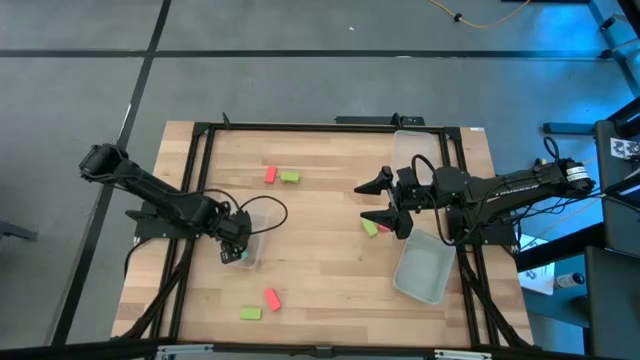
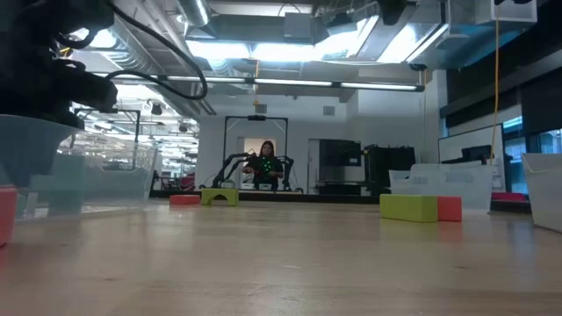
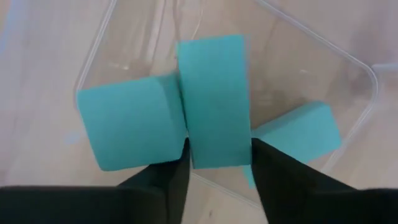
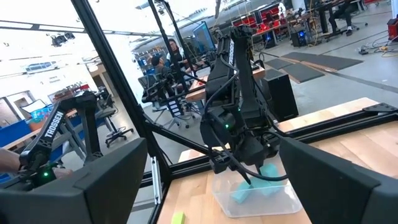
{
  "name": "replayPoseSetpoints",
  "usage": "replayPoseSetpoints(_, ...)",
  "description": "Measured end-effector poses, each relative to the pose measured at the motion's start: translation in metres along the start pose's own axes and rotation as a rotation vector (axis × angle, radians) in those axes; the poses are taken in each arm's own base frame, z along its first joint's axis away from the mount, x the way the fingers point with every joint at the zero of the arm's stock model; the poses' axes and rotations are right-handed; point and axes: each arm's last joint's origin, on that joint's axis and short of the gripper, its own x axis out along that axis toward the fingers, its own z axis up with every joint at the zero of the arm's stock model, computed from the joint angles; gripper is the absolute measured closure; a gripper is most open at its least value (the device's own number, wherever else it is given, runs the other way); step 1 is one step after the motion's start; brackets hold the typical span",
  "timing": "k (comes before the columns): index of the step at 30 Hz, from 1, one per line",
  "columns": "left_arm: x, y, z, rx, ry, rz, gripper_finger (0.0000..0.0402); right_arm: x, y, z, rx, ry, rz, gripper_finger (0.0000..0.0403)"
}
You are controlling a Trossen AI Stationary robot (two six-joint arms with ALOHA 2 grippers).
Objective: Sort & place blocks by color
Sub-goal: Put the blue block into the left transparent bin, then put the top left green block into the right transparent bin
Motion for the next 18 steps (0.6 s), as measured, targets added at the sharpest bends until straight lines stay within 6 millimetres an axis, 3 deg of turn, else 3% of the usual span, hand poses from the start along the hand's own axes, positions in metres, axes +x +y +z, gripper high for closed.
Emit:
replayPoseSetpoints(5, 0.0, -0.001, 0.0, -0.008, 0.013, -0.024, 0.0194, 0.0, 0.0, 0.0, 0.0, -0.001, 0.0, 0.0034)
replayPoseSetpoints(10, -0.015, -0.006, 0.003, -0.028, 0.064, -0.104, 0.0182, 0.0, 0.0, 0.0, 0.0, -0.001, 0.0, 0.0034)
replayPoseSetpoints(14, -0.049, -0.009, 0.01, -0.026, 0.029, -0.165, 0.0183, 0.0, 0.0, 0.0, -0.001, -0.002, 0.001, 0.0034)
replayPoseSetpoints(18, -0.108, -0.008, 0.021, -0.03, -0.281, -0.231, 0.0182, 0.0, 0.001, 0.001, -0.001, -0.014, 0.006, 0.0034)
